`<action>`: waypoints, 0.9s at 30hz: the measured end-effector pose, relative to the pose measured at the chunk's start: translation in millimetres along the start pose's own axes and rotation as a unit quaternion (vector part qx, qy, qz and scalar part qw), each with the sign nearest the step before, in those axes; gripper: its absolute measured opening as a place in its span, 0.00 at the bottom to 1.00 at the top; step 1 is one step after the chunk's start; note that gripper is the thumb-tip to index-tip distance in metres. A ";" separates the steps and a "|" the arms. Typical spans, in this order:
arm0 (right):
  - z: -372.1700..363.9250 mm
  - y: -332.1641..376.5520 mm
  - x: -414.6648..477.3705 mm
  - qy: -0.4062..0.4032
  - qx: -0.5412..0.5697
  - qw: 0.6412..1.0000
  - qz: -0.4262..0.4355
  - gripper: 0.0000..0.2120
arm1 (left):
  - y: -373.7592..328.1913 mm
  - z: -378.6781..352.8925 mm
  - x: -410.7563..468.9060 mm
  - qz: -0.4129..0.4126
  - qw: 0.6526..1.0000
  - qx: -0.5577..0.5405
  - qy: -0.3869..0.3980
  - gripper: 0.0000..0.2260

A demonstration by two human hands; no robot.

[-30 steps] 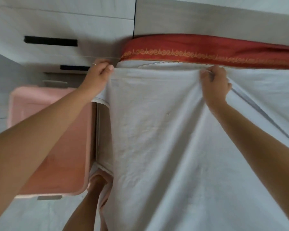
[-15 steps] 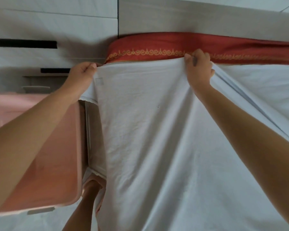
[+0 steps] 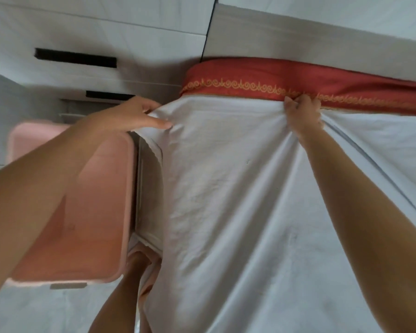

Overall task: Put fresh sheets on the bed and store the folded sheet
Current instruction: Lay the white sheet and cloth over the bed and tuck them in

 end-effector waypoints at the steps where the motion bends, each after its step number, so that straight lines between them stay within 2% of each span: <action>1: -3.0 6.8 -10.0 -0.036 -0.004 0.999 -0.019 0.18 | 3.9 3.8 -6.1 0.015 0.999 0.032 0.006 0.13; 3: -13.5 22.5 -41.5 -0.134 -0.026 0.991 0.002 0.18 | 15.0 8.3 -12.1 0.029 0.997 0.064 -0.011 0.18; 5: -29.0 38.3 -75.5 -0.184 -0.058 0.974 0.119 0.22 | 20.2 11.0 -16.9 0.021 0.997 0.003 -0.068 0.13; 7: -49.4 57.4 -105.2 -0.155 -0.069 0.945 0.278 0.24 | 22.1 20.0 -27.1 0.013 0.992 -0.060 -0.112 0.14; 9: -69.3 82.9 -128.7 -0.090 -0.117 0.887 0.437 0.28 | 22.9 30.5 -38.2 -0.003 0.990 -0.073 -0.124 0.18; 10: -77.8 94.8 -133.9 -0.039 -0.159 0.861 0.481 0.30 | 19.7 34.0 -41.0 -0.015 0.990 -0.064 -0.121 0.16; 13: -99.6 131.4 -143.2 0.097 -0.231 0.831 0.497 0.23 | 15.7 47.3 -50.1 -0.045 0.992 -0.034 -0.114 0.09; 17: -103.0 157.2 -147.0 0.195 -0.163 0.835 0.489 0.11 | 31.0 55.8 -60.6 -0.031 0.993 -0.049 -0.098 0.07; 23: -103.1 151.8 -145.2 0.232 -0.137 0.825 0.496 0.12 | 73.7 24.2 -77.8 0.009 0.973 -0.194 -0.129 0.13; 27: -108.2 154.6 -146.6 0.232 -0.154 0.813 0.511 0.11 | 93.9 3.6 -82.5 0.021 0.922 -0.340 -0.186 0.10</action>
Point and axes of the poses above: each hand's wrist, its own x-axis towards the middle knuckle, its own z-axis out of the back of the hand, y = z × x, the point moved 2 cm from there along x, towards the middle knuckle, and after that the axes turned 8 degrees about -z, right-handed, at the moved point
